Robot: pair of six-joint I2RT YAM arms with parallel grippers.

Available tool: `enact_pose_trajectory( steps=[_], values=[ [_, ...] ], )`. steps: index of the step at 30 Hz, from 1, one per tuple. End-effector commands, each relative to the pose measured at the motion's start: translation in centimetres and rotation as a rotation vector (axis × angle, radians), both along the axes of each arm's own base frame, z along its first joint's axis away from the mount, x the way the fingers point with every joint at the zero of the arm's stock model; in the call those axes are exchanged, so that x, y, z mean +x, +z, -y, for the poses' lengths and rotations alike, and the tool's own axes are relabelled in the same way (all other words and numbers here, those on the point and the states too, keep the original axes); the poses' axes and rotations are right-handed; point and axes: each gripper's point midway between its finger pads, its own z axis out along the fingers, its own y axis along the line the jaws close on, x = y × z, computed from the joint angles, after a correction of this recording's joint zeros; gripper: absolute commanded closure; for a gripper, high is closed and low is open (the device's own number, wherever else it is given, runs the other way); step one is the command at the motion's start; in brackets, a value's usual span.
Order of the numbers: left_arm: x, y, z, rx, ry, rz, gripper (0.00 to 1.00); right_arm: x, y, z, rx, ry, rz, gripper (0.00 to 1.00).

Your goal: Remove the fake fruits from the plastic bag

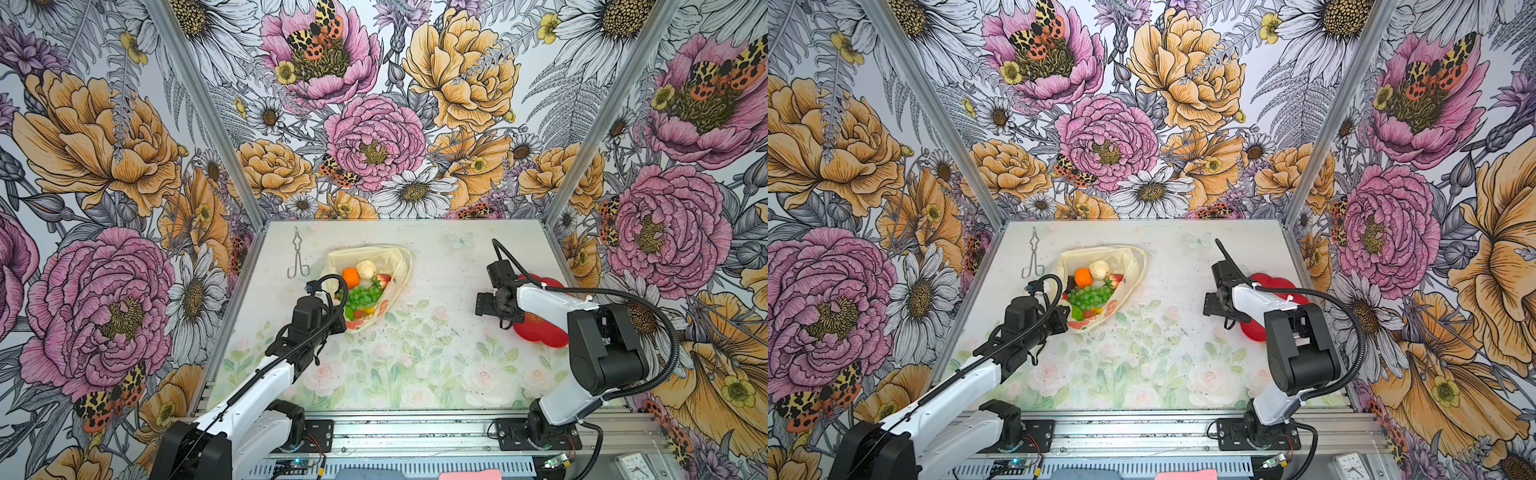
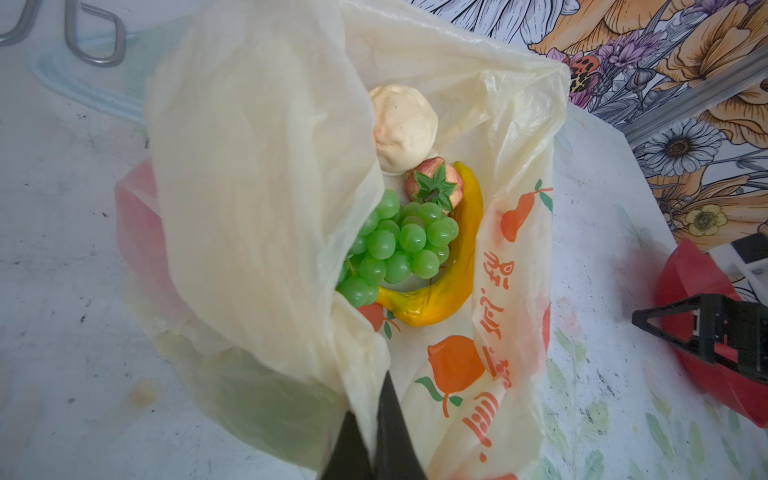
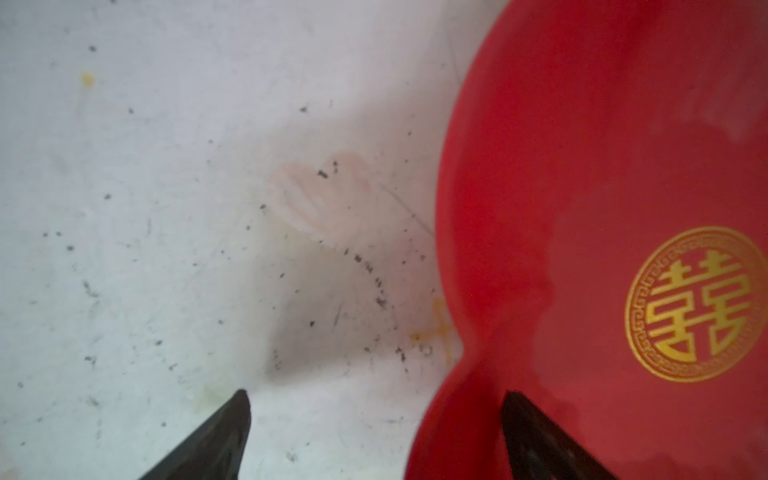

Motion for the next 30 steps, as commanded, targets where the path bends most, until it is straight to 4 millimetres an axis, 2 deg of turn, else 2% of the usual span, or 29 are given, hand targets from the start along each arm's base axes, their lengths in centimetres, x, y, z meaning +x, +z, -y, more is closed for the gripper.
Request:
enact_pose_trajectory(
  steps=[1,15,22,25,26,30],
  values=[
    [0.1,0.6,-0.2,0.025,0.001,0.042,1.00,-0.1,0.9,-2.7,0.062,0.040,0.034,0.07],
    [0.0,0.7,-0.2,0.038,0.010,0.056,1.00,-2.3,2.6,-13.6,0.140,0.287,0.059,0.10],
    [-0.1,0.9,-0.2,0.046,0.010,0.068,1.00,-4.1,3.3,-21.2,0.176,0.465,0.057,0.11],
    [-0.1,1.0,-0.2,0.048,0.014,0.071,1.00,-4.4,3.4,-23.3,0.183,0.509,0.058,0.11],
    [-0.2,0.9,-0.3,0.049,0.015,0.070,1.00,-5.2,3.4,-24.6,0.186,0.543,0.054,0.11],
    [-0.2,1.0,-0.2,0.049,0.015,0.071,1.00,-6.1,3.5,-27.4,0.208,0.594,0.049,0.13]
  ],
)
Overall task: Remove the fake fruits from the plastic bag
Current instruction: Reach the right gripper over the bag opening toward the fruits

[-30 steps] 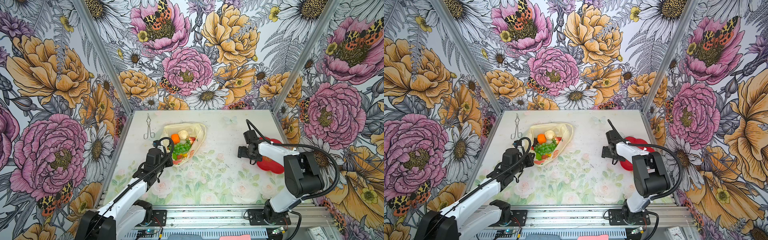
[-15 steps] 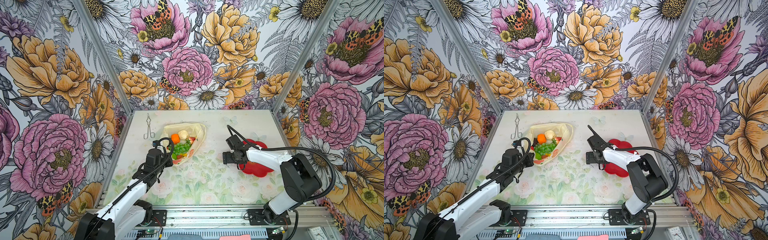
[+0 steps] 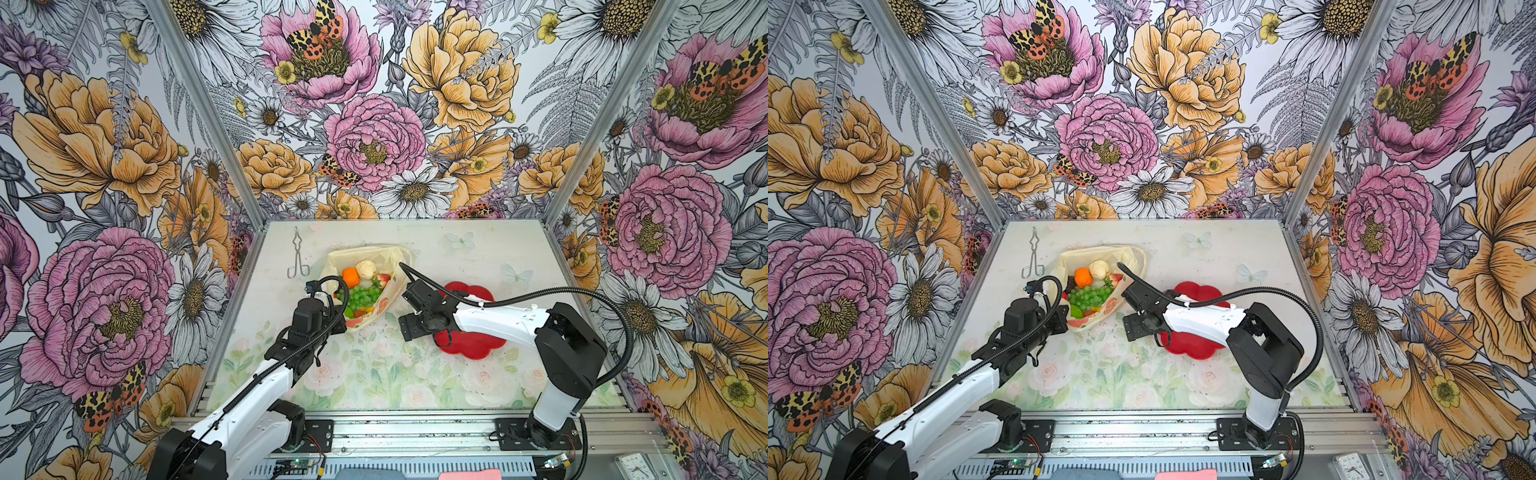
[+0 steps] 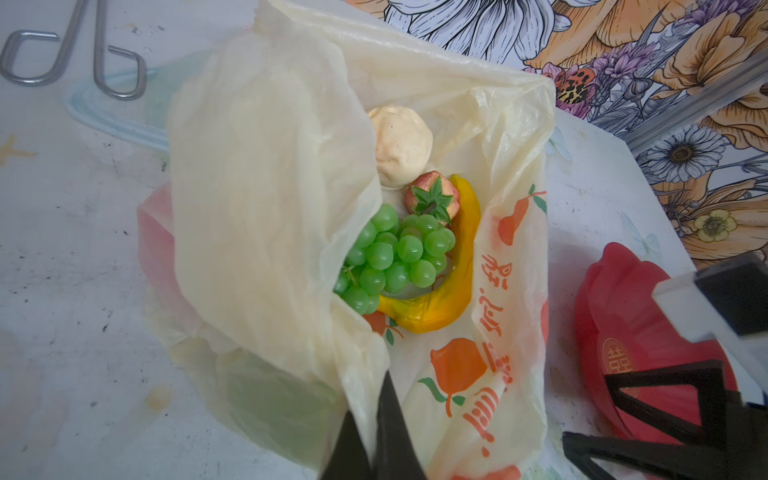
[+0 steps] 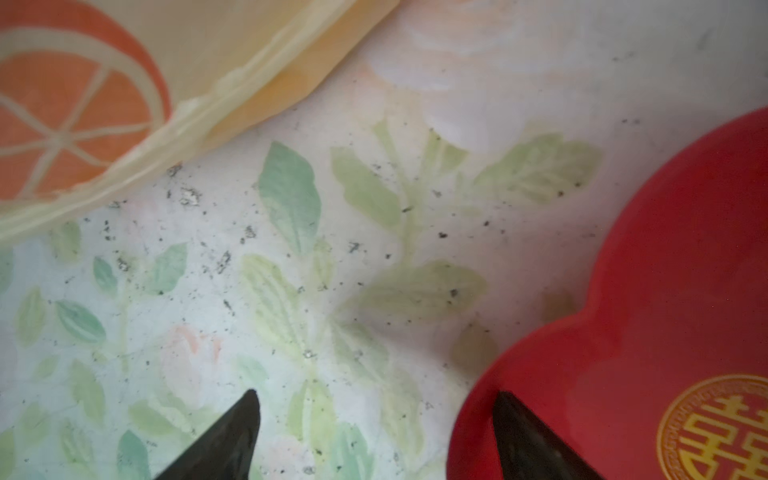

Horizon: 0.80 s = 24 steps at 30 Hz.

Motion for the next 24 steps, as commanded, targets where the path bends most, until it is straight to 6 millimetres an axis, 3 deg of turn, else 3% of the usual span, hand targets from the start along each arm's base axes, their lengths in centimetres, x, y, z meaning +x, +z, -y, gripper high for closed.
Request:
enact_pose_trajectory(
  steps=[1,7,14,19,24],
  values=[
    [0.0,0.2,-0.1,0.020,-0.001,0.027,1.00,-0.3,0.7,-2.7,0.044,0.026,0.001,0.13],
    [-0.1,0.2,-0.2,0.021,0.002,0.028,1.00,-1.8,1.6,-5.6,0.078,0.098,0.004,0.17],
    [-0.1,0.1,-0.2,0.023,0.003,0.026,1.00,-1.7,3.8,-5.1,0.085,0.102,0.054,0.17],
    [-0.2,-0.1,-0.1,-0.001,0.013,0.014,1.00,-0.8,7.3,-4.5,0.123,0.082,0.128,0.18],
    [-1.5,-1.4,0.1,-0.096,0.065,-0.065,1.00,1.5,11.2,-5.1,0.167,0.062,0.228,0.19]
  ],
)
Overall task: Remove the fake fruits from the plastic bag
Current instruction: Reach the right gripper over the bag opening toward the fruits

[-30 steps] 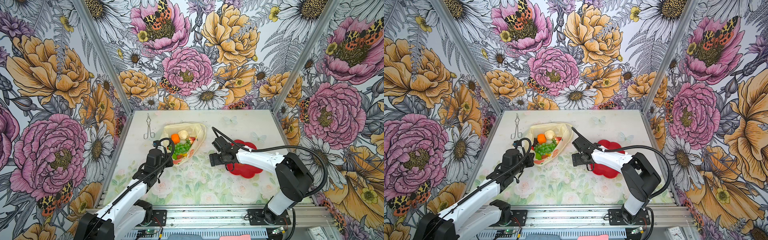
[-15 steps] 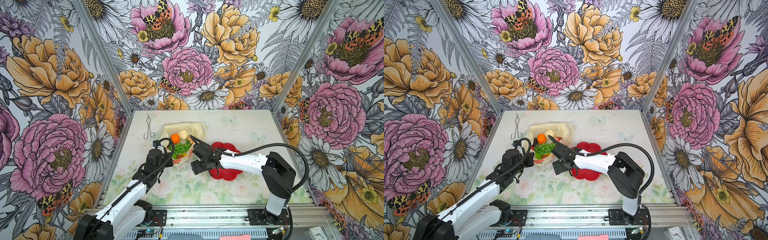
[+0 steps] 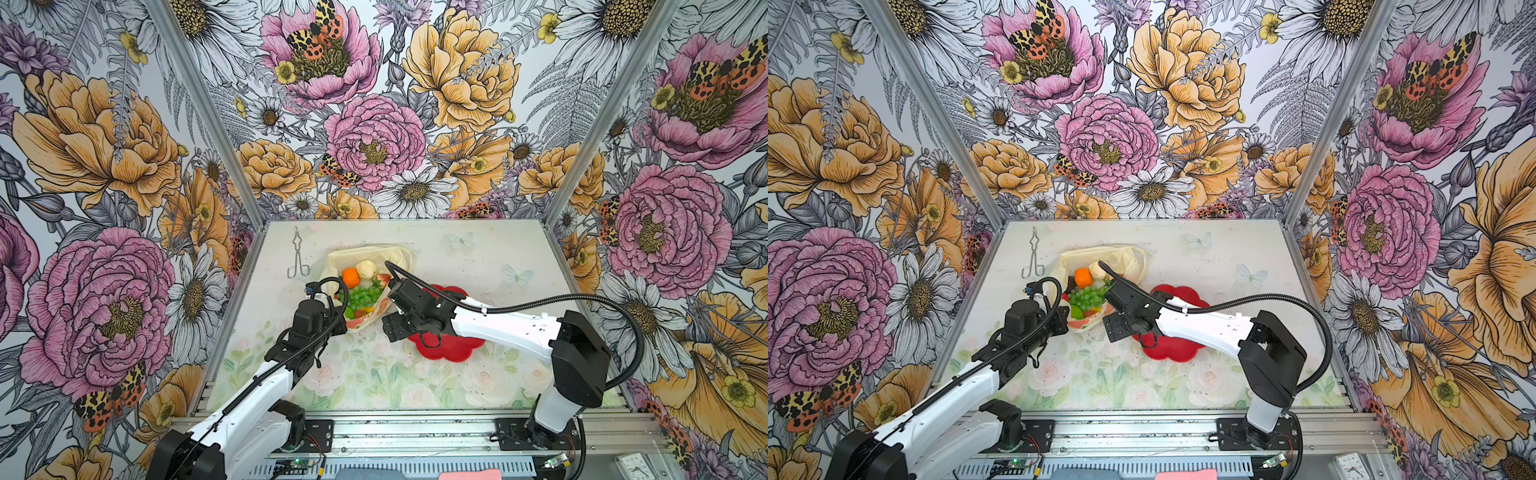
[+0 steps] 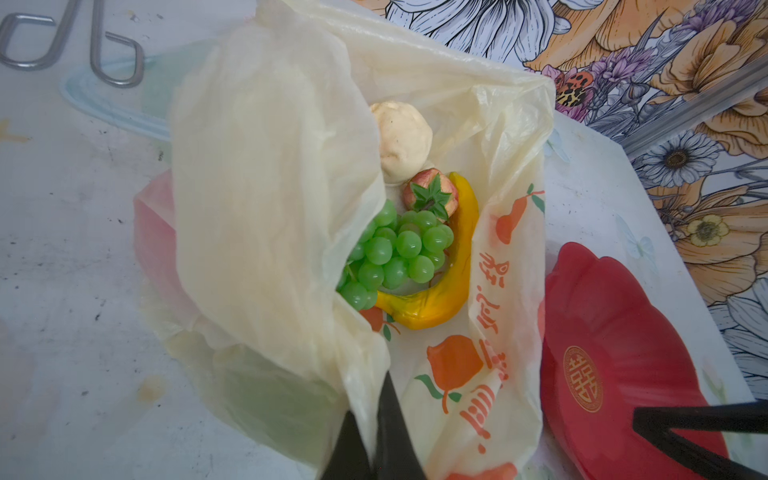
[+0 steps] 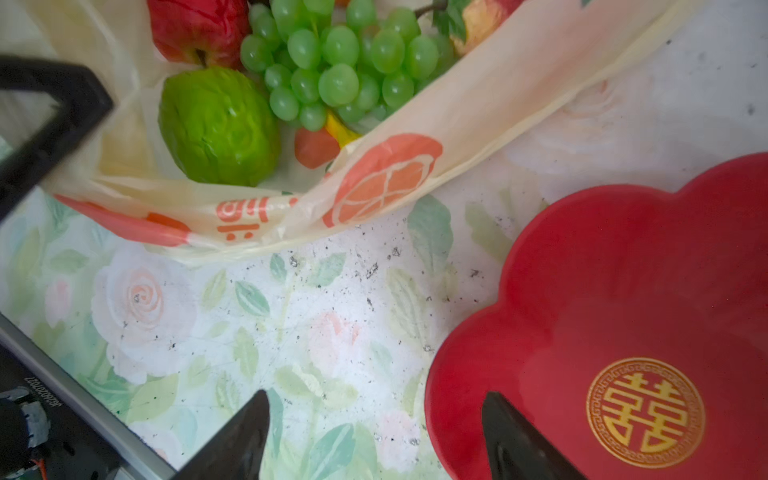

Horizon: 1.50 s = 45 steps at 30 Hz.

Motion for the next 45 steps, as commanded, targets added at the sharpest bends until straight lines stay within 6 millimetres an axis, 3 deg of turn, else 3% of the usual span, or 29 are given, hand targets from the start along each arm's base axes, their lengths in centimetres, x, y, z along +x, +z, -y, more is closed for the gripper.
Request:
enact_pose_trajectory(
  steps=[1,6,11,17,23,32,45],
  values=[
    [-1.4,-1.3,-0.4,-0.064,0.064,-0.064,1.00,2.9,4.6,-0.8,0.058,-0.026,0.122,0.19],
    [-3.8,-2.6,-1.4,-0.095,0.132,-0.102,1.00,6.6,5.2,-2.7,0.074,-0.034,0.147,0.20],
    [-6.5,-3.1,-3.9,-0.100,0.240,-0.121,1.00,10.0,4.3,-5.4,0.087,-0.018,0.143,0.25],
    [-7.7,-3.4,-5.4,-0.132,0.316,-0.104,1.00,10.7,3.0,-10.2,0.148,0.054,0.100,0.33],
    [-7.4,-3.4,-5.5,-0.108,0.316,-0.111,1.00,10.5,1.5,-13.3,0.156,0.028,0.091,0.38],
    [-7.3,-3.3,-5.3,-0.113,0.303,-0.099,1.00,12.7,-1.4,-14.0,0.102,-0.082,0.130,0.41],
    [-7.3,-3.2,-5.4,-0.113,0.307,-0.094,1.00,13.9,-5.0,-14.4,0.043,-0.118,0.140,0.39]
  ],
)
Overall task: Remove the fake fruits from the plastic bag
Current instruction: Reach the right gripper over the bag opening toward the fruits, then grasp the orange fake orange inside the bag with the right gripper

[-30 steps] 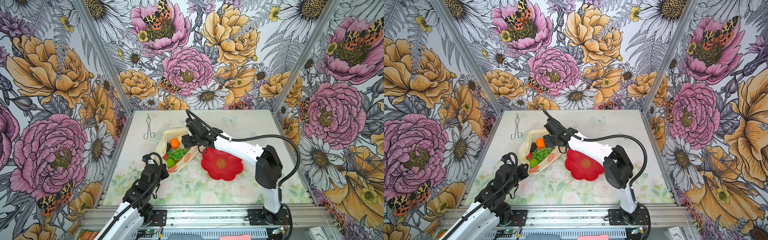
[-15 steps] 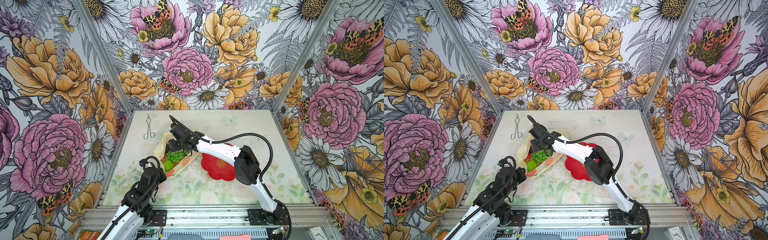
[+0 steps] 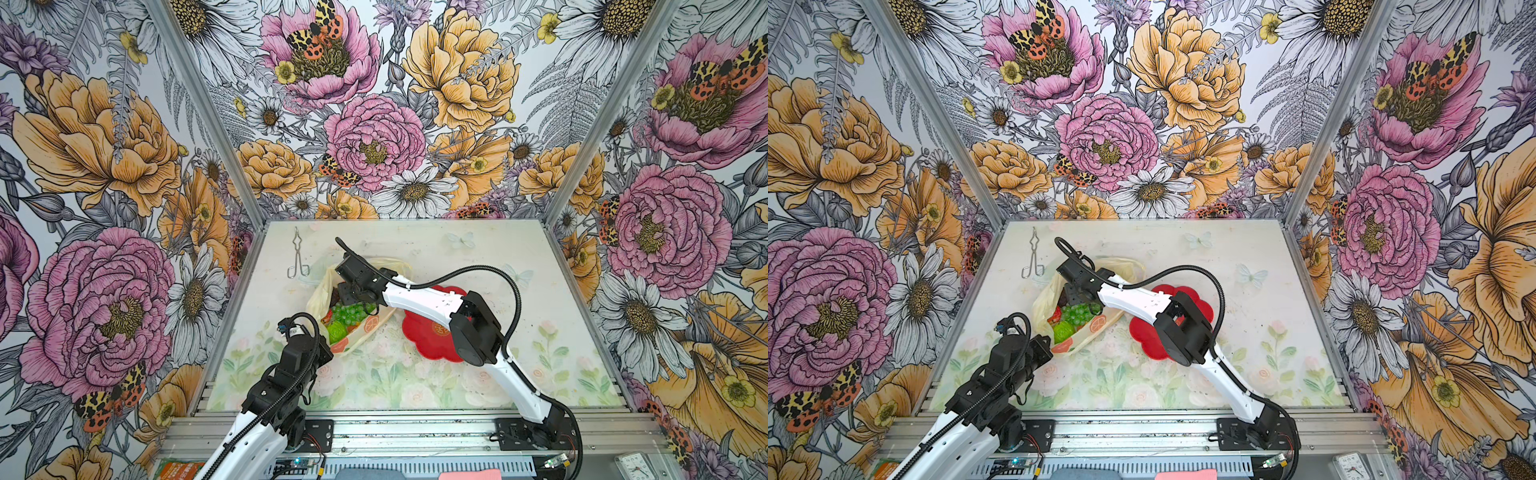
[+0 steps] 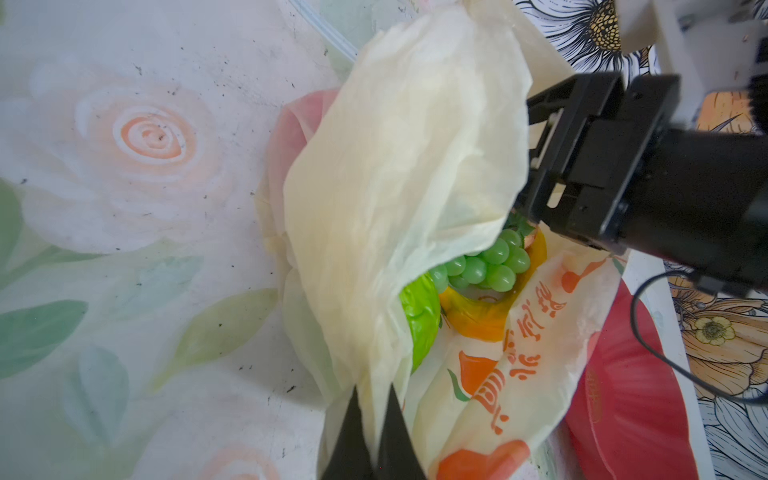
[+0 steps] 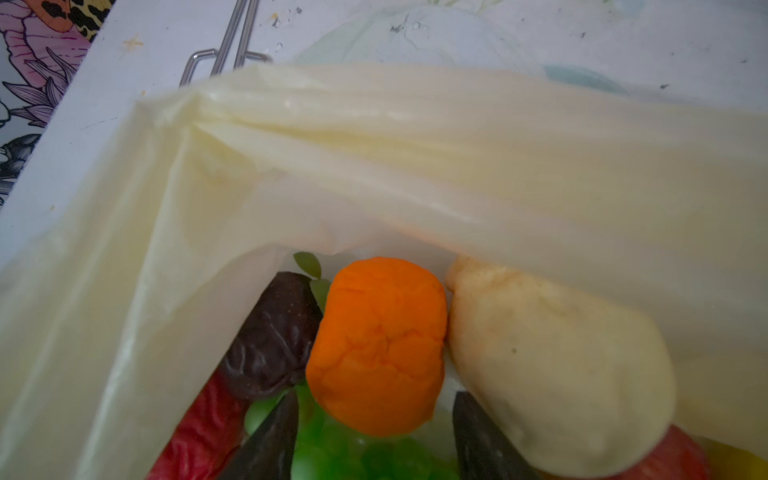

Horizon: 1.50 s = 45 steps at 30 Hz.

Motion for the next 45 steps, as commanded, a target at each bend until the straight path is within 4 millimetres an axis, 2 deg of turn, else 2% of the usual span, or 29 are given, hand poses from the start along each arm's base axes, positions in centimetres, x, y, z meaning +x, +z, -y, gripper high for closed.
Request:
enact_pose_trajectory(
  steps=[1,7,14,22,28,34,37,45],
  values=[
    [0.0,-0.3,-0.6,0.022,0.022,0.000,1.00,1.1,-0.1,-0.2,-0.002,-0.036,0.029,0.38],
    [0.0,-0.2,-0.5,0.020,0.018,0.003,1.00,1.6,-1.2,-0.6,-0.014,-0.038,0.034,0.36],
    [0.0,-0.2,-0.5,0.019,0.017,0.003,1.00,2.4,-1.2,-0.8,-0.027,-0.044,0.060,0.34],
    [0.0,-0.2,-0.5,0.019,0.018,0.005,1.00,2.6,-0.3,-0.5,-0.040,-0.039,0.082,0.48],
    [0.0,-0.2,-0.5,0.020,0.017,0.004,1.00,2.1,1.7,-0.8,0.003,-0.013,0.073,0.51],
    [0.0,-0.2,-0.5,0.020,0.017,0.003,1.00,1.3,5.7,-1.4,0.097,0.049,0.055,0.52],
    [0.0,-0.2,-0.5,0.020,0.018,0.004,1.00,0.7,7.5,-1.0,0.123,0.071,0.052,0.52],
    [0.1,-0.2,-0.4,0.012,0.012,0.003,1.00,-0.6,9.5,1.5,0.149,0.085,0.045,0.53]
  ],
)
